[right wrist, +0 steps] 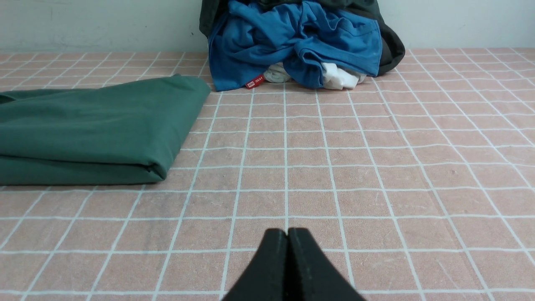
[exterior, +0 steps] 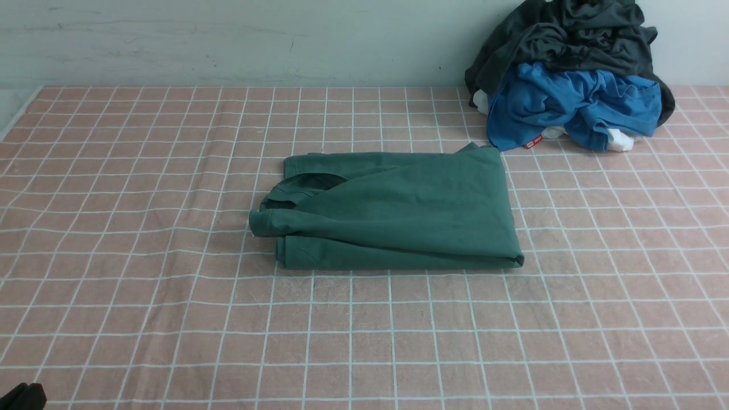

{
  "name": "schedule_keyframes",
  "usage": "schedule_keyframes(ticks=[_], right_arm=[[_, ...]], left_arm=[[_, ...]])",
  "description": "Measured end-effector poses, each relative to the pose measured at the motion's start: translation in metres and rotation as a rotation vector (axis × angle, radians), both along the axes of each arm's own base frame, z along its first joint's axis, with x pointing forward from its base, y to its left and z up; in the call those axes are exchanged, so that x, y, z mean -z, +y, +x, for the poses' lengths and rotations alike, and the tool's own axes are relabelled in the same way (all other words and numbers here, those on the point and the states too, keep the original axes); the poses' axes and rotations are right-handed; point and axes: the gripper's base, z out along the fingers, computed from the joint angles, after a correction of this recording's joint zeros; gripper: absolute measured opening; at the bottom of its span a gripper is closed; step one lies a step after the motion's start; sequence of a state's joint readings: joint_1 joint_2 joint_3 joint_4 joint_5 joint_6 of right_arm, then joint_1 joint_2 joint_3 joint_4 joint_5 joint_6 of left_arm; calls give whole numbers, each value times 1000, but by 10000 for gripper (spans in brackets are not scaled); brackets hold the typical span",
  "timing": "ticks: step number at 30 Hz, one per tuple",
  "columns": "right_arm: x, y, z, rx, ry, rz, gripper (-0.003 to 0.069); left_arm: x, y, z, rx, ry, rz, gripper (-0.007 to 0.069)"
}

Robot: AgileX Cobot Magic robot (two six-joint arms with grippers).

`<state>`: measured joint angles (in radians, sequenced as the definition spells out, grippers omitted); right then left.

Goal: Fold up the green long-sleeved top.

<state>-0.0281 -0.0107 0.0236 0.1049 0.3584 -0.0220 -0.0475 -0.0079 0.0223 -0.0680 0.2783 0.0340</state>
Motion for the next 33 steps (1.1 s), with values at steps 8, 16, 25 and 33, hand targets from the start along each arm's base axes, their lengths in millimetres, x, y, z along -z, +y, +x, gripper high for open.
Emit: schedule_keyframes(ticks=[8, 16, 25, 33], right_arm=[[0, 0, 0, 0, 0, 1, -13], [0, 0, 0, 0, 0, 1, -13], [0, 0, 0, 0, 0, 1, -13], [0, 0, 0, 0, 0, 1, -13]], left_arm=[[6, 1, -1, -8, 56, 56, 16], [6, 1, -1, -12, 60, 56, 16], [6, 1, -1, -12, 61, 56, 16], [6, 2, -1, -18, 62, 55, 16]])
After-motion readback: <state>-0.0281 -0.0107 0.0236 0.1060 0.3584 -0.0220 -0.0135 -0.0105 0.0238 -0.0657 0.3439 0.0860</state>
